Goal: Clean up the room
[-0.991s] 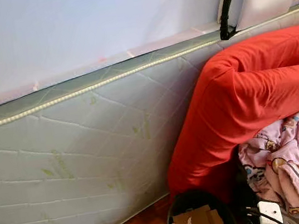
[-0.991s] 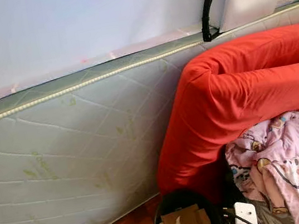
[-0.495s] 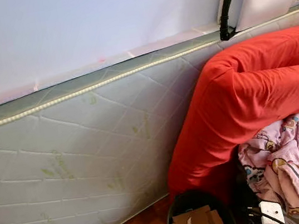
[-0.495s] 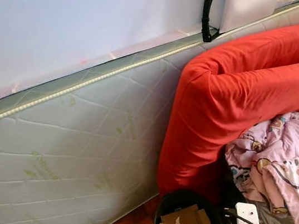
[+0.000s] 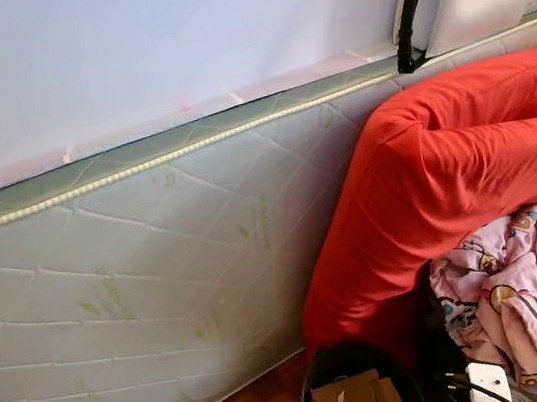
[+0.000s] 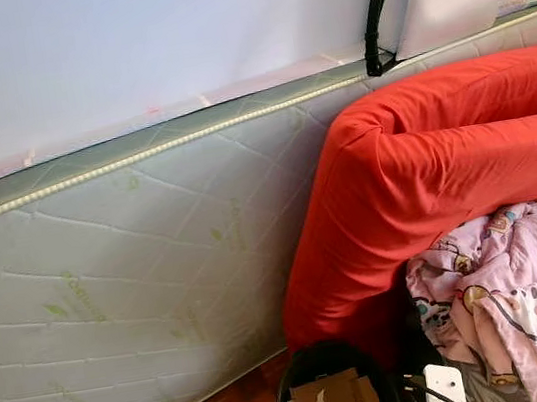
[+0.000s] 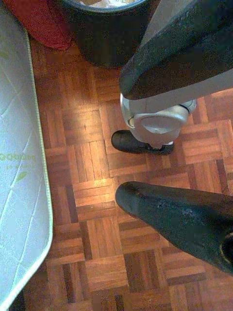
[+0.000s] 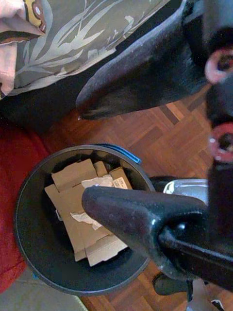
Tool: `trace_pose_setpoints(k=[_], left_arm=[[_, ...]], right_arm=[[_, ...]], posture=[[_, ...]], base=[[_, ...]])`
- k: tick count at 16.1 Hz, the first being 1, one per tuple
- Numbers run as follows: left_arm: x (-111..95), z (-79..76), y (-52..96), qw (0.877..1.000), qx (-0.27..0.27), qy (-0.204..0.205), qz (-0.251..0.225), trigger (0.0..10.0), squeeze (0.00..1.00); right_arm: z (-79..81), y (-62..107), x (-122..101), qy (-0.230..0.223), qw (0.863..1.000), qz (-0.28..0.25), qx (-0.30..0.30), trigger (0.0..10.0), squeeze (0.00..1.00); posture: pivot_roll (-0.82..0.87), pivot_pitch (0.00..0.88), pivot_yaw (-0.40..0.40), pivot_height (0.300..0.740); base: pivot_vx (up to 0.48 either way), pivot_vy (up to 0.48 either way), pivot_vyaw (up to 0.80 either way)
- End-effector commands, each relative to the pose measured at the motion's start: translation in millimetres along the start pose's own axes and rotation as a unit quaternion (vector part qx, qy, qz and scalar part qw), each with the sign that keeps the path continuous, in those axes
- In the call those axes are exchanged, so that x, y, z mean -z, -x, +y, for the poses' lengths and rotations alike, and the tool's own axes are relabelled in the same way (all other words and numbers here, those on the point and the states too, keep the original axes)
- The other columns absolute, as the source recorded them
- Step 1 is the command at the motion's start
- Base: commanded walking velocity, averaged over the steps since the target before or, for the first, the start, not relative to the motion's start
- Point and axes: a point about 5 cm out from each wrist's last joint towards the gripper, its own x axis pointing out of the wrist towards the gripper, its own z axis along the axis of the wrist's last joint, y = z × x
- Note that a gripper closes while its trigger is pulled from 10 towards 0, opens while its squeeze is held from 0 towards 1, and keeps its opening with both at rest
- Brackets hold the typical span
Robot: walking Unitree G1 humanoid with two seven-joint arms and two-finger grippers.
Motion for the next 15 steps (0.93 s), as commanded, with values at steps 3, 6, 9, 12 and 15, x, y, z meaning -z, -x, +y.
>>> trace_pose_setpoints(k=[3,6,9,12,15], left_arm=[[3,-3.7,-0.2,1.000,0.004,-0.002,0.008,10.0,0.00],[0,-10.9,-2.2,1.000,0.008,-0.005,0.008,10.0,0.00],[-3,-13.0,-3.4,1.000,0.010,-0.009,0.006,10.0,0.00],[-7,-9.0,-3.7,1.000,0.009,-0.013,0.003,10.0,0.00],[-7,-5.0,-3.3,1.000,0.008,-0.015,0.003,10.0,0.00]], right_arm=[[-2.4,0.2,0,-0.005,1.000,0.001,0.003,10.0,0.00],[0.0,0.1,1,-0.006,1.000,0.005,-0.004,10.0,0.00],[0.8,0.0,1,-0.003,1.000,0.007,-0.007,10.0,0.00],[1.3,0.0,1,-0.002,1.000,0.007,-0.009,10.0,0.00],[1.8,0.0,2,-0.001,1.000,0.008,-0.011,10.0,0.00]], posture=[[0.11,0.000,-0.070,0.720],[0.11,0.000,-0.065,0.720],[0.10,0.000,-0.061,0.720],[0.10,0.000,-0.058,0.720],[0.10,0.000,-0.057,0.720]], base=[[0.000,0.000,0.00],[-0.166,0.000,0.00],[-0.257,0.000,0.00],[-0.259,0.000,0.00],[-0.260,0.000,0.00]])
